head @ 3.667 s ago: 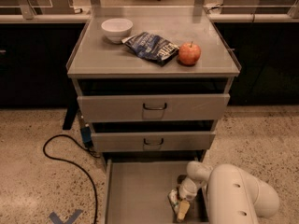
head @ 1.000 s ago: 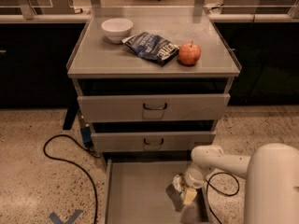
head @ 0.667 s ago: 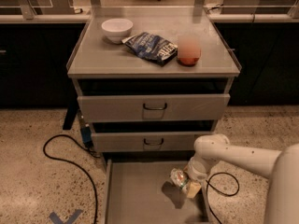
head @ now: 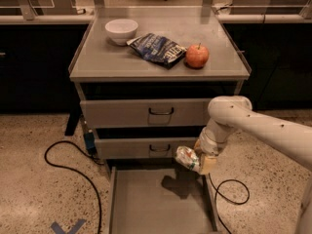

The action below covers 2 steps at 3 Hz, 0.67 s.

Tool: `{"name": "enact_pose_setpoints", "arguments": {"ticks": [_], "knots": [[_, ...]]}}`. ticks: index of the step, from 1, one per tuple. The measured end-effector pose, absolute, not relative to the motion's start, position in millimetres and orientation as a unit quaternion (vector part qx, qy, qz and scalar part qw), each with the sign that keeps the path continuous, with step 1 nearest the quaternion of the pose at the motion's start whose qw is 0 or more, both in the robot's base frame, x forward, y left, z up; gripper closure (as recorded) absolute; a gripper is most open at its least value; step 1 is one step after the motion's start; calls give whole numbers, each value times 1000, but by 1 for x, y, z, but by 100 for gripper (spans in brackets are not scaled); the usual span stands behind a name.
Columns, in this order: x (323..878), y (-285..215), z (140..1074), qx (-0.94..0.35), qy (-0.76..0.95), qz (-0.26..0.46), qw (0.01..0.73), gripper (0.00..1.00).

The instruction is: Pick 7up can from bottom drawer and place on counter

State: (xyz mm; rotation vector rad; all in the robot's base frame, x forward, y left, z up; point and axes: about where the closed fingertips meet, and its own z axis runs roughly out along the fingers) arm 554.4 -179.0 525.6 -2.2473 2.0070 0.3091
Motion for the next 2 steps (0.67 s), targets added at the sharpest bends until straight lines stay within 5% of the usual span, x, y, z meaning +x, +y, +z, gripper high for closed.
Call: {"name": "enact_pose_setpoints", "arguments": {"ticks": [2], "knots": [[552,-173,540,-750,653,88,62,100]]}}
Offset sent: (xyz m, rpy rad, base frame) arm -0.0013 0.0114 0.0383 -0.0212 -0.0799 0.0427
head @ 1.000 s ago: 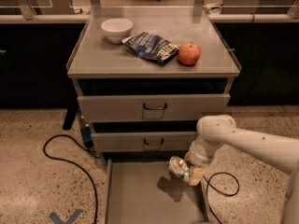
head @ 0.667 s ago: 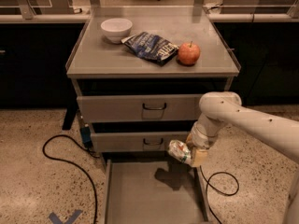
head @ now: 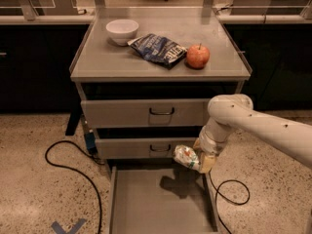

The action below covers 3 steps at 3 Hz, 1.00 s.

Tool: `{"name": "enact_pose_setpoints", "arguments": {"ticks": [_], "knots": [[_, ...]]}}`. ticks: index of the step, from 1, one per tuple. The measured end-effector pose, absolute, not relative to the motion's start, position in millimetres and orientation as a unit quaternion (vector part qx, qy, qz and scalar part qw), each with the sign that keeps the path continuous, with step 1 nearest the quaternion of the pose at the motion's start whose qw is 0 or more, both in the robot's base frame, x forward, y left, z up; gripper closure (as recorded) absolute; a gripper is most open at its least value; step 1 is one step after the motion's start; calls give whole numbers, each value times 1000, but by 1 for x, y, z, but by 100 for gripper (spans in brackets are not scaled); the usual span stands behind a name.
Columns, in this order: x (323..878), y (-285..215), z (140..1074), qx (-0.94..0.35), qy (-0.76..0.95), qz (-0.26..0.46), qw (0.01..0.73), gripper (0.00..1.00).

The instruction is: Pick 7up can from bottom drawer and place on counter

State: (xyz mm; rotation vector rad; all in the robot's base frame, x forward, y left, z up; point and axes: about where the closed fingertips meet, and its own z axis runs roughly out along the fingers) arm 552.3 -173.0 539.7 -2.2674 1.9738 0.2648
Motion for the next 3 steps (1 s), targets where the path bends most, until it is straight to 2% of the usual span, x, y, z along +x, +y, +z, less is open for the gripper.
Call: {"name": "enact_pose_setpoints", "arguments": {"ticks": [1,2,3], "knots": [[528,-167,583,-757,647,45,82,100],[468,-152,645,-781,617,9,95,100],[437,-149,745,-793,593,-46,129,100]]}}
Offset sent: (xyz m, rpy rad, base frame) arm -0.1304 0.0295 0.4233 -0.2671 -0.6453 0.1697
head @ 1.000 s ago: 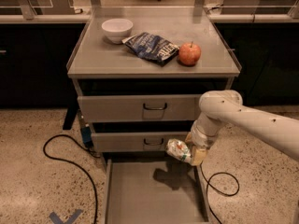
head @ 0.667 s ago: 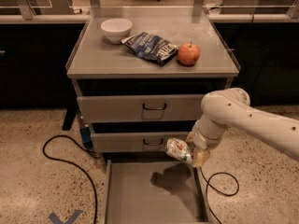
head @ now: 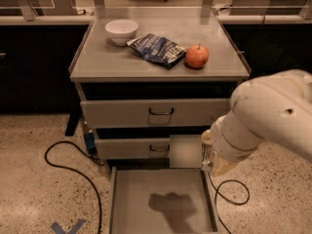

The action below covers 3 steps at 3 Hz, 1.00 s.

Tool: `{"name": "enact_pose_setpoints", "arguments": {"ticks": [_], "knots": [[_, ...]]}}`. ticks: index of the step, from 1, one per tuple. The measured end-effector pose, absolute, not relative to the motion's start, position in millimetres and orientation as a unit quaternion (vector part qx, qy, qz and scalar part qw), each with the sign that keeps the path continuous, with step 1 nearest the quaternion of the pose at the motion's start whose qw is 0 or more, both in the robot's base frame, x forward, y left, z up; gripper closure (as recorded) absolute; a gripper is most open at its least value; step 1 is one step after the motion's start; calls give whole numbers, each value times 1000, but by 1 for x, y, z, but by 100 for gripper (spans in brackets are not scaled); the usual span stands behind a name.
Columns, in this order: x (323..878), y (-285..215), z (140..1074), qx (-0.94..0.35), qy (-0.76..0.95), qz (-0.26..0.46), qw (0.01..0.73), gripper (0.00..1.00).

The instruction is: Pick 7up can from bottom drawer and place on counter

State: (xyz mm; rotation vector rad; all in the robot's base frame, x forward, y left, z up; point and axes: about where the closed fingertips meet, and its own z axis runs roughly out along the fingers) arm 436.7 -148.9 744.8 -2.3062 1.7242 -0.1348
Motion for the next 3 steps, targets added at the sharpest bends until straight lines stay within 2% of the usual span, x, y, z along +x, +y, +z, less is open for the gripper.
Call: {"name": "enact_pose_setpoints", "arguments": {"ticks": [1,2,3], "knots": [[432,-153,786,-794,587,-92,132,100],[443,-150,783,-794,585,-95,136,100],[486,-143,830,-798,567,-149,141,100]]}}
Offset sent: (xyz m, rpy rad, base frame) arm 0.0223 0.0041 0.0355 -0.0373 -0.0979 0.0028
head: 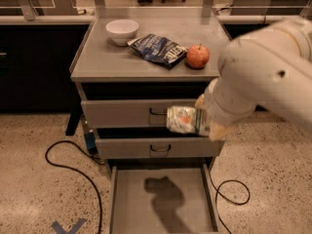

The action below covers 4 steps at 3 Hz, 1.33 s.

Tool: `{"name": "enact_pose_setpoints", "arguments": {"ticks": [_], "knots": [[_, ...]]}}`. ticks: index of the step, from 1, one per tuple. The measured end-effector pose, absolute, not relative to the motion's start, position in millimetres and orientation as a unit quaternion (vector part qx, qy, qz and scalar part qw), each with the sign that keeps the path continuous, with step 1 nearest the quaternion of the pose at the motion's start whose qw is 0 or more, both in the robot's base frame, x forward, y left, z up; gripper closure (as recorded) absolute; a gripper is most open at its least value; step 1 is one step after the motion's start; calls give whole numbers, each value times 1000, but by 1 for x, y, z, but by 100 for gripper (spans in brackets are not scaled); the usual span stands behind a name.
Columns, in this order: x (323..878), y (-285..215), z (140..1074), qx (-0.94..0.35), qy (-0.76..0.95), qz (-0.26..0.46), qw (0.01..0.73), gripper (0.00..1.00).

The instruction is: Pick 7up can from bottom drawer and place on counter

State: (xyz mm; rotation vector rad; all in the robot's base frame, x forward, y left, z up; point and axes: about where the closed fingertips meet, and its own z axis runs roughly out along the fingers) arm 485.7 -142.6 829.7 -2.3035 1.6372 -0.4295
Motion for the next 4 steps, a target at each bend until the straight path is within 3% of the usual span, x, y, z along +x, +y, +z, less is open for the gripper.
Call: {"name": "enact_pose_setpoints", "arguments": {"ticks": [1,2,4], "knots": [[537,-115,927,-795,533,-235,168,100],[555,-90,970,-792,515,-256,205,100],[568,-85,965,-800,500,-258,208,100]]}}
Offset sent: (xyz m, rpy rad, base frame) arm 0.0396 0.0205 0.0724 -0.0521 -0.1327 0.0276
